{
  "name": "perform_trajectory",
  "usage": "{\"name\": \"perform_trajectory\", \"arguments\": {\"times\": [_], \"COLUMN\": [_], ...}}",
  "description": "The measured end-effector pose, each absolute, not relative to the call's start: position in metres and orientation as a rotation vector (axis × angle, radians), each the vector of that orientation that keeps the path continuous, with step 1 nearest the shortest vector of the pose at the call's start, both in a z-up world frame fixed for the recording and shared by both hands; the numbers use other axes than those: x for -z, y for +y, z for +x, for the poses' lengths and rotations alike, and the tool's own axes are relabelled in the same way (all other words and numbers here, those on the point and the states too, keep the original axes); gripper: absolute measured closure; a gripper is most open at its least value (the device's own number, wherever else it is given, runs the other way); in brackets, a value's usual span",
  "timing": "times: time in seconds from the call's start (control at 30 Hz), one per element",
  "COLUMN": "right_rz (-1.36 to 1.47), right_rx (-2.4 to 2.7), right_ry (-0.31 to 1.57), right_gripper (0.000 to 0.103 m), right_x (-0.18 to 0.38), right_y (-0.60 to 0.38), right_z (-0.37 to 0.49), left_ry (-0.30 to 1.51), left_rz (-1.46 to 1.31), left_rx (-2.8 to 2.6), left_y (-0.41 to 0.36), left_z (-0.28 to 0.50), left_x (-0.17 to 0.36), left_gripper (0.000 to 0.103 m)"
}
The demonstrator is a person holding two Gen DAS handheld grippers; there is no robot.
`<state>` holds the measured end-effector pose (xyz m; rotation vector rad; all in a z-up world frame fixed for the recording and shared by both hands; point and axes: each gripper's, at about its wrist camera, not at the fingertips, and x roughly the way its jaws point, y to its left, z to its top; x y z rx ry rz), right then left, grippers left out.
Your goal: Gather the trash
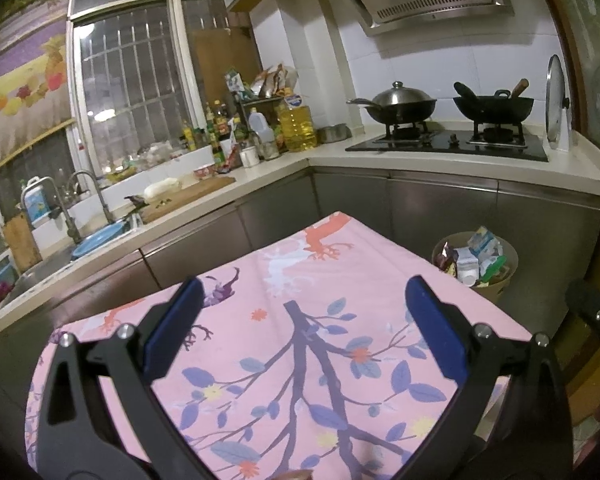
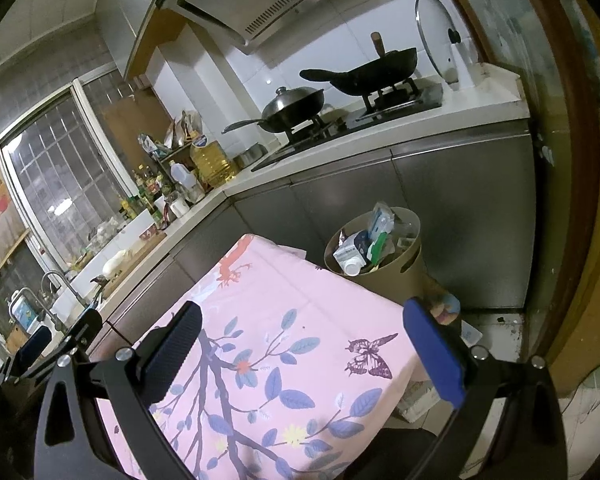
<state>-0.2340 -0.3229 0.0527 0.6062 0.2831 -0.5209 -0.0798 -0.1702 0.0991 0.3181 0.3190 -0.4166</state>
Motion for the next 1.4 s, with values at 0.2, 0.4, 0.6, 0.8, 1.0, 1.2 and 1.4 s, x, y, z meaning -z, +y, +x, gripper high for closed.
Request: {"name": "perform_trajectory", "arguments": {"times": [0.2,0.4,0.6,0.8,1.0,1.2,1.4], "right_rz": [0.607,0.608,0.609,0.612,0.618,0.622,0.622], "right_rx": [0.517,0.518,0.515,0.513,0.51,0.505,0.496], "right_ry": [0.285,0.288,0.29,0.296,0.303,0.309,0.314], "right_gripper": [0.006,0.006,0.006,0.006,0.006,0.006,0.006], "right_x": [-0.052,-0.051,-0.049,-0.047,-0.042,-0.039,-0.037], "right_y": [-0.323,-0.322,-0.322,-0.322,-0.32,-0.321,-0.321], "right_z": [-0.233,-0.233,-0.231,-0.23,-0.229,-0.228,-0.225], "left_ry": [0.321,0.325,0.343,0.394,0.423,0.427,0.427], "left_rz": [0.316,0.316,0.315,0.314,0.319,0.322,0.322], "left_rx": [0.418,0.415,0.428,0.445,0.456,0.453,0.451], "left_y": [-0.171,-0.17,-0.169,-0.171,-0.172,-0.173,-0.173], "left_z": [-0.081,-0.081,-0.08,-0.074,-0.07,-0.069,-0.069], "left_x": [-0.097,-0.095,-0.09,-0.083,-0.077,-0.076,-0.077], "left_gripper": [0.006,0.006,0.006,0.006,0.006,0.006,0.006]}}
